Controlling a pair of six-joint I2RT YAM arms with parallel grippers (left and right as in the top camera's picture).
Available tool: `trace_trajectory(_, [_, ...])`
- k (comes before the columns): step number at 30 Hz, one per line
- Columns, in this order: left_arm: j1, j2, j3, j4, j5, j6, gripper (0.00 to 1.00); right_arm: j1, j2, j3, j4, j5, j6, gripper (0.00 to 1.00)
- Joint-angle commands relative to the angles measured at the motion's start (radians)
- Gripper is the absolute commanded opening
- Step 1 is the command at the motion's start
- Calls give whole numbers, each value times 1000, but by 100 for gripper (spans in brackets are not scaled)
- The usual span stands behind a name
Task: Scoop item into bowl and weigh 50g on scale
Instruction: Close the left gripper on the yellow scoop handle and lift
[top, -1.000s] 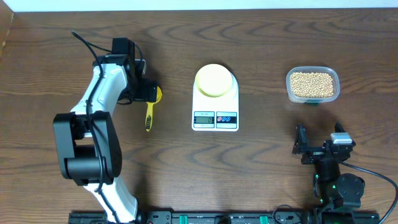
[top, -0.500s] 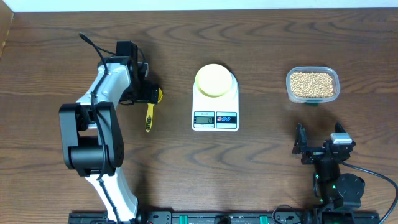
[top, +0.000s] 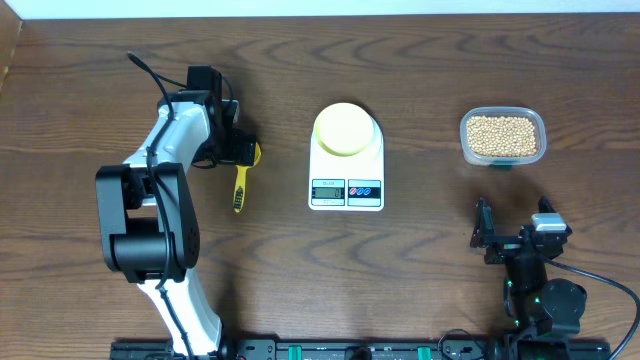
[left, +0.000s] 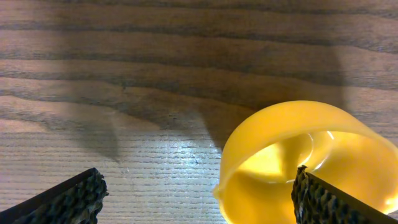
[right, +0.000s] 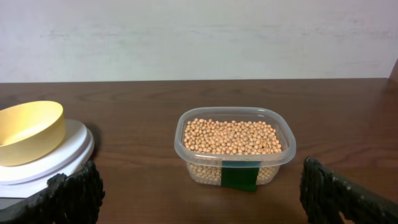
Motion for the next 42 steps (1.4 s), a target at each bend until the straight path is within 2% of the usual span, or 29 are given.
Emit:
trace_trajectory(1, [4,10,16,-2,-12,13,98,5,-4,-2,-5,8,6,99])
trace_trajectory(13, [4,10,16,2,-11,14,98,5,-4,-2,-5,8,6,99])
trace_trajectory(14, [4,9,16,5,-11,14,96,5,-4,-2,-5,8,6,99])
trace_trajectory(20, [4,10,16,9,-11,14,64,5,-4,-2,-5,8,6,99])
trace_trajectory(22, [4,10,16,9,-11,14,50,5,-4,-2,-5,8,6,99])
trace_trajectory(25, [4,10,16,11,-11,14,33,5,-4,-2,-5,8,6,99])
trace_trajectory(28, [4,10,16,15,-11,14,11,5,-4,-2,-5,8,6,99])
trace_trajectory(29, [4,10,16,16,-11,13,8,5,-4,-2,-5,8,6,99])
trace_trajectory(42, [4,8,16,19,-12,13,7,5,-4,-2,-4,8,6,99])
